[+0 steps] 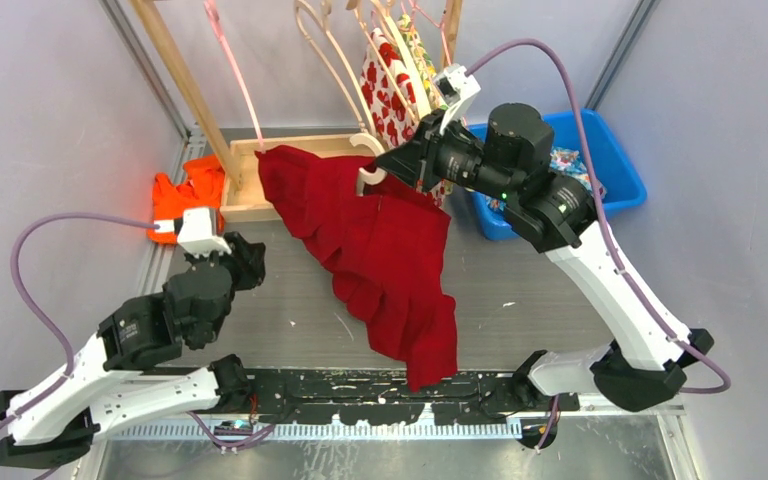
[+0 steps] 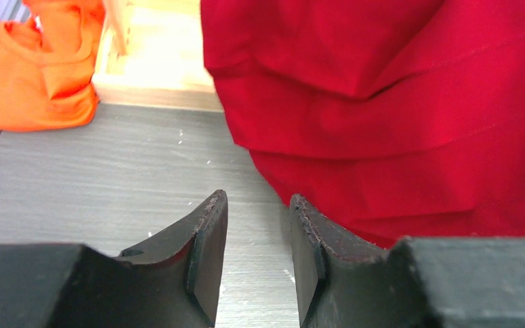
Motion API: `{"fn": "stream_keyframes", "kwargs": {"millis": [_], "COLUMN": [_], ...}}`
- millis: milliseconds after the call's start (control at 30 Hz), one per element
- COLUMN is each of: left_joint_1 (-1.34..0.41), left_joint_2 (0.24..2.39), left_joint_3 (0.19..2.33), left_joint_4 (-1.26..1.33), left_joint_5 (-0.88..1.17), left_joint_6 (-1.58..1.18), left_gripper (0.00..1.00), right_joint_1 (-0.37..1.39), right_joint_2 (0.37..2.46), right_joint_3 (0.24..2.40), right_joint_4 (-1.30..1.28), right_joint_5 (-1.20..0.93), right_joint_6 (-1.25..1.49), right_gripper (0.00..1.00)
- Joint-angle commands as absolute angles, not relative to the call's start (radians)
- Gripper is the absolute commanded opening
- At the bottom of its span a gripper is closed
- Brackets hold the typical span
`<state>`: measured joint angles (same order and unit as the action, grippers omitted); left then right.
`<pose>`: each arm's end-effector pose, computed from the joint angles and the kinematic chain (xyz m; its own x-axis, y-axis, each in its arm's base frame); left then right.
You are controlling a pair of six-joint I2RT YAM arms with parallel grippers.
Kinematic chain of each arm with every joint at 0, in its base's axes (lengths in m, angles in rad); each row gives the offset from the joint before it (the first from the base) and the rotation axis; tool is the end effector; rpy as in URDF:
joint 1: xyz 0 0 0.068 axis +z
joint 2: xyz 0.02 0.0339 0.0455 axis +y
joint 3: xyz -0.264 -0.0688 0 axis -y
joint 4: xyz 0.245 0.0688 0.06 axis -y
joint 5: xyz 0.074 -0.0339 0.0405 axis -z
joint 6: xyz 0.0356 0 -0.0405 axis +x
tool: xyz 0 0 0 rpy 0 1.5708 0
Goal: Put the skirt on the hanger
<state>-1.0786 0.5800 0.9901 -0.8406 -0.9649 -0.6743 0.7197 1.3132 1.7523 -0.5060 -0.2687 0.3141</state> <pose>0.0662 -0.0616 0.3715 -0.2470 -0.2918 -0.9240 -0.0068 0.9541 -0.2994 0.1871 0.1766 0.5200 -0.3057 0.1281 -0.9435 -0.7783 0.5371 0.3251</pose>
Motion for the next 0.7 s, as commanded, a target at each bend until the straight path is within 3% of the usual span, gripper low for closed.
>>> {"fn": "stream_keyframes", "kwargs": {"millis": [0,533,667], "left_joint_1": [-1.076,-1.076,-1.075], "left_joint_2": [0.694,1.130,1.227], "left_joint_3": [1.177,1.650,1.716], "left_joint_4": [-0.850,-0.837,-0.830], "left_joint_5": [-0.917,-0.823,-0.833], "left_joint_6": [-0.612,-0.486,-0.499], "left_gripper": [0.41,0.51,0.62], "right_joint_1": [0.716,0.714,0.713], "right_joint_2": [1.200,0.968,0.912], "right_joint_3": [1.735,1.381,1.329], "right_joint_4": [-0.394,-0.342,-0.355], "right_joint_5": [-0.272,-0.209,-0.187], "right_joint_6": [0.342,0.381,0.387], "right_gripper": [0.01,0.01,0.01]}}
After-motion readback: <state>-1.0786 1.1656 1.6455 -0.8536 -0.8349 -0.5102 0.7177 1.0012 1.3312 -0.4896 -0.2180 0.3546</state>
